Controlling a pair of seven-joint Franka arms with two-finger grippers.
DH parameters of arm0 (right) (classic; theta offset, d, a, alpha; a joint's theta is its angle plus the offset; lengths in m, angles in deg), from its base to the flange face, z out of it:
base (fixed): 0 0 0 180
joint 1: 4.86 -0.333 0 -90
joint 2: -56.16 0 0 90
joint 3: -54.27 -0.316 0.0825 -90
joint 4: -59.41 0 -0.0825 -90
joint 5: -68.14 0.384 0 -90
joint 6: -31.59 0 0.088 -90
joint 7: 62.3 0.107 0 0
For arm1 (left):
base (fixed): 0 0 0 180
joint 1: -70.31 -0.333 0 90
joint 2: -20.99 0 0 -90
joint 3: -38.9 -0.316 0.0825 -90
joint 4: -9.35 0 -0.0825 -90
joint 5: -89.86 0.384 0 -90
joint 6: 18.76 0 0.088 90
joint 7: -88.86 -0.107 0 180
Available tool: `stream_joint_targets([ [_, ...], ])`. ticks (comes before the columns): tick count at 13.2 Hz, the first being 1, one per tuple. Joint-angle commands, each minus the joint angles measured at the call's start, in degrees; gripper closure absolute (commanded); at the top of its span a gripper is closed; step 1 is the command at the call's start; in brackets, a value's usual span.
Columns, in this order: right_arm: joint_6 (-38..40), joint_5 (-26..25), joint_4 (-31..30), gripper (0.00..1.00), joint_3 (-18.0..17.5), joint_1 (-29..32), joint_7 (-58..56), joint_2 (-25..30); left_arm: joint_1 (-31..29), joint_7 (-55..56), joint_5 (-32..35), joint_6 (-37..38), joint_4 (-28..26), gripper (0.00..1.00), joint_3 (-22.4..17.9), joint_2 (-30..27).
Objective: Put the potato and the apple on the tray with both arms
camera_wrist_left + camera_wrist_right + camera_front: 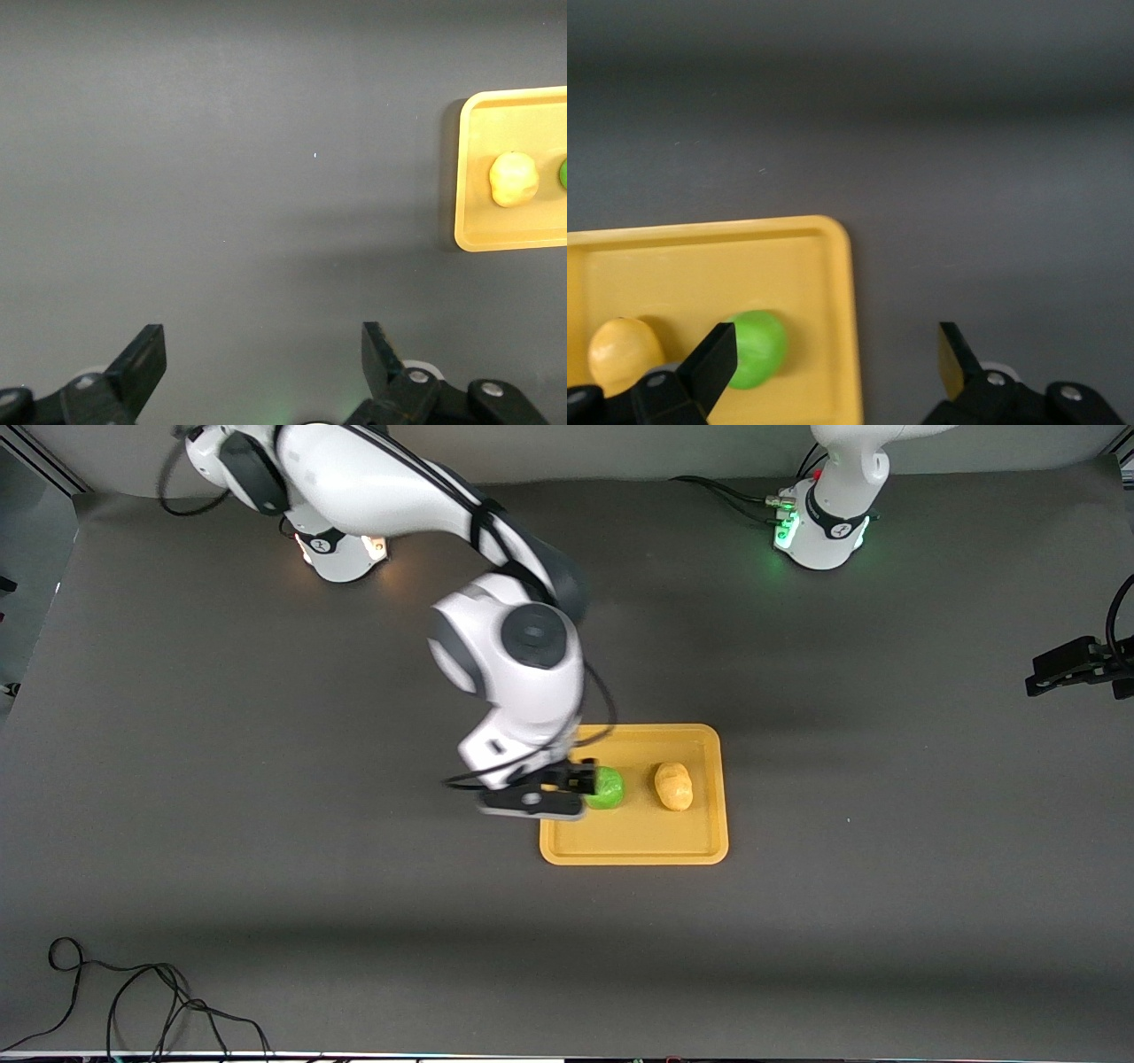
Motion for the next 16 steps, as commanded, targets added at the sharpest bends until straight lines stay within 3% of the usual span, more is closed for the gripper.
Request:
stream_joint_targets([
  [1,6.0,-0.3,-7.1,0.00,-0.8,4.8,-12.3,10.0,-0.1,0.7,0.5,-0.6,-0.1,0.02,0.3,-0.3],
  [4,3.2,4.6,-26.0,0.00,-0.5,12.1,-22.9,26.2,0.0,0.8,0.5,-0.7,-0.2,0.02,0.3,-0.3],
  [10,2.6,5.1,-43.8,0.00,-0.5,25.5,-37.9,44.6,0.2,0.8,0.5,-0.7,-0.1,0.02,0.3,-0.3],
  [16,3.4,5.2,-43.7,0.00,-1.3,38.3,-46.7,45.3,0.3,0.9,0.5,-0.7,-0.1,0.02,0.3,-0.3],
])
